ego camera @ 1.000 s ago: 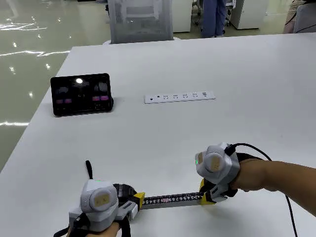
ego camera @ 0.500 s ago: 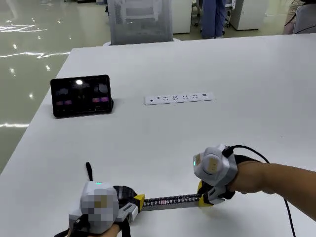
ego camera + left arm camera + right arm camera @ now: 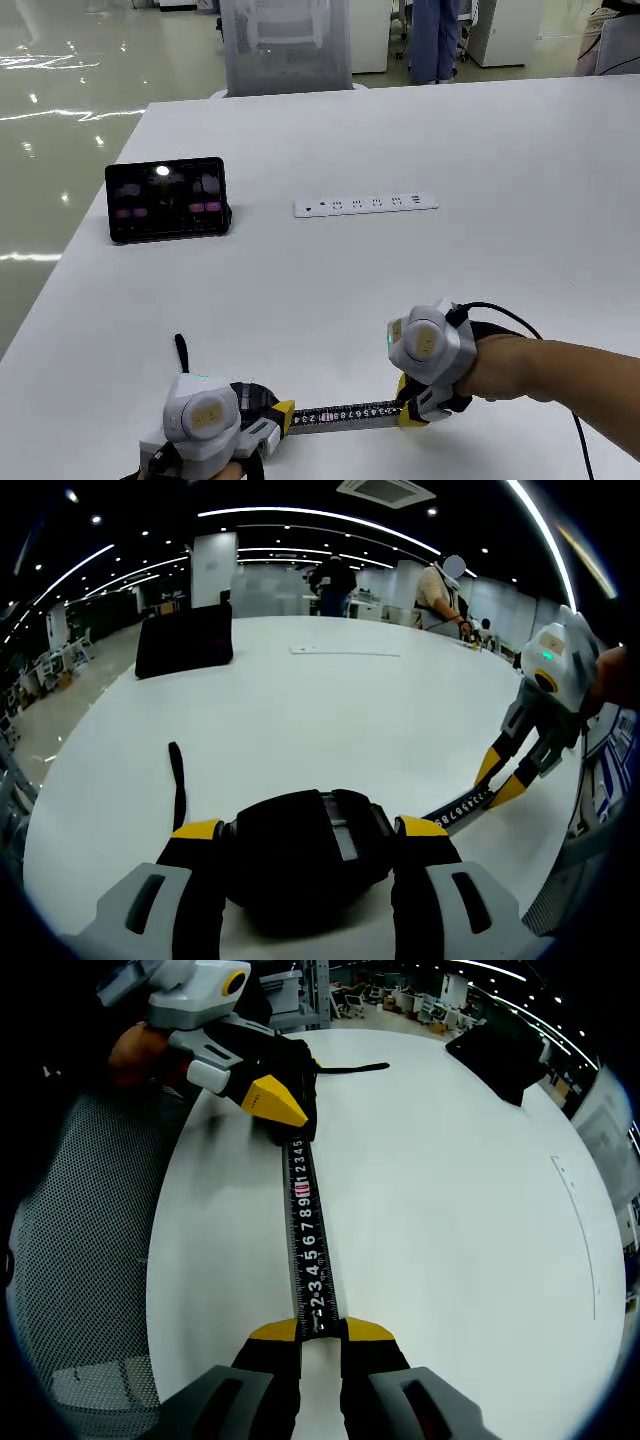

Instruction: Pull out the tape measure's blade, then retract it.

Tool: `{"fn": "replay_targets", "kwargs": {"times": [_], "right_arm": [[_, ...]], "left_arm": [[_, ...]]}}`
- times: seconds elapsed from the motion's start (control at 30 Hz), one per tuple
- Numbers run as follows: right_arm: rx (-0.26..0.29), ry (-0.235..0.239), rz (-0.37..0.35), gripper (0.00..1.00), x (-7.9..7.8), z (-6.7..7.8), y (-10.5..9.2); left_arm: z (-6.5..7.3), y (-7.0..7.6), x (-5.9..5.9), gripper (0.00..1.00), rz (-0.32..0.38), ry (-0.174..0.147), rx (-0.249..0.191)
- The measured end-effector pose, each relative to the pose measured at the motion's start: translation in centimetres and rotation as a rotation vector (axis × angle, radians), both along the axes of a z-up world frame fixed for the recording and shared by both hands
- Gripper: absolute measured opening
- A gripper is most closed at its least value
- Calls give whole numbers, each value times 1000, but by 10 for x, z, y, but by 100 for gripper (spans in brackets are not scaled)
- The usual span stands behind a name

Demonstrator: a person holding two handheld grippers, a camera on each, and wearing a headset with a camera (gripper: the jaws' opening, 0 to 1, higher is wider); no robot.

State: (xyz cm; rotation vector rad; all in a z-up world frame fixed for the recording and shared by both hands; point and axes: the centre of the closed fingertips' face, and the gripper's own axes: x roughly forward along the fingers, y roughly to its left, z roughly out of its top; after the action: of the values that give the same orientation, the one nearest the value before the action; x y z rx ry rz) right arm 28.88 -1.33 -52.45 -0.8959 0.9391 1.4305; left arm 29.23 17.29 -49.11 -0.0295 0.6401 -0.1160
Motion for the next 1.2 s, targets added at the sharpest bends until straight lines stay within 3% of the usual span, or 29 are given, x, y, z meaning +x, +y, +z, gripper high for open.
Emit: {"fn": "replay_targets", "kwargs": {"times": [0.53,1.2], "right_arm": [[11,1,2,11,-2,-1,10],[44,-1,21,11,-6,-1,36]], "left_arm": [[-1,0,-1,63,-2,-3,-2],[-1,0,-1,63,-2,1,-5]]}}
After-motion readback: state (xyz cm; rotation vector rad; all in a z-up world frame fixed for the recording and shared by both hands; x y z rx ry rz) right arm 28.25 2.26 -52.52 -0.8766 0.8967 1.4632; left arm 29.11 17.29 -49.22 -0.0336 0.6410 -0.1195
